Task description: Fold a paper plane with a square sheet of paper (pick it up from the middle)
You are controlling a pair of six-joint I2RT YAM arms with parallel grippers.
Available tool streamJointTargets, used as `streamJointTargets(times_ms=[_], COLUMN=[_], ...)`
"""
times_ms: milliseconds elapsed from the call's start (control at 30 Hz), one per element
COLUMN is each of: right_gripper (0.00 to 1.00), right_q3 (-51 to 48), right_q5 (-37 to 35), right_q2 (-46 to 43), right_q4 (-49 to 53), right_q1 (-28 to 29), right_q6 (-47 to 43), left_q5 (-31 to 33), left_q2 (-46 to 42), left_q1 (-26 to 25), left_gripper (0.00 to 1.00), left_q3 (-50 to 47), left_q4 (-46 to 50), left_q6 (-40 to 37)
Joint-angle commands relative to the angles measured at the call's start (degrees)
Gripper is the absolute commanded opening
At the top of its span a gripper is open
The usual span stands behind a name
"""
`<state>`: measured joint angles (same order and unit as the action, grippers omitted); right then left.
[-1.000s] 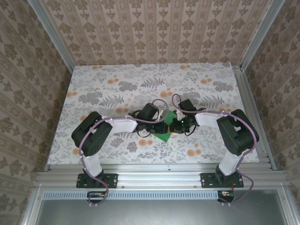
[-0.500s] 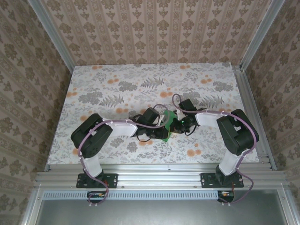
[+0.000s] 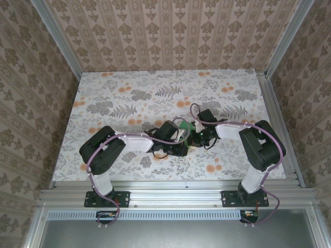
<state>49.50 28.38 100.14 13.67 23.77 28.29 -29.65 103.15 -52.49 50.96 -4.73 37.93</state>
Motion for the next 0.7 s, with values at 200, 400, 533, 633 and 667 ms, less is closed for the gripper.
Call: streamJointTargets(times_ms=[200,400,533,633,667], right_gripper=[0.11,0.11,0.11,0.12,0.11], right_q3=[-1.90,-2.10,-2.12,-1.87,-1.78], right_q5=[-0.17,-0.08,0.10,-0.36,-0.66], right_q2=[1.38,1.90,2.32,2.72,2.91], right_q4=[0.83,0.52,0.16,0.54,0.72], right_q1=[0.25,0.31,0.36,0.37,0.33], right_q6=[0.60,0.80,0.83,0.58,0.50], left_q5=[0.44,0.60,0.55,1.38,1.59], left_q2=[1.61,2.15,2.22,2.23,2.23], left_q1=[-0.50,-0.85,-1.30,-1.50,-1.56], left_gripper=[0.13,0.13,0.13,0.13,0.13], left_q3=[-0.67,-0.57,-0.53,-0.43,-0.48], left_q4=[5.77,6.74,7.92,9.74,10.13], left_q6=[-4.53,-5.31,-6.03,-6.74,-6.99])
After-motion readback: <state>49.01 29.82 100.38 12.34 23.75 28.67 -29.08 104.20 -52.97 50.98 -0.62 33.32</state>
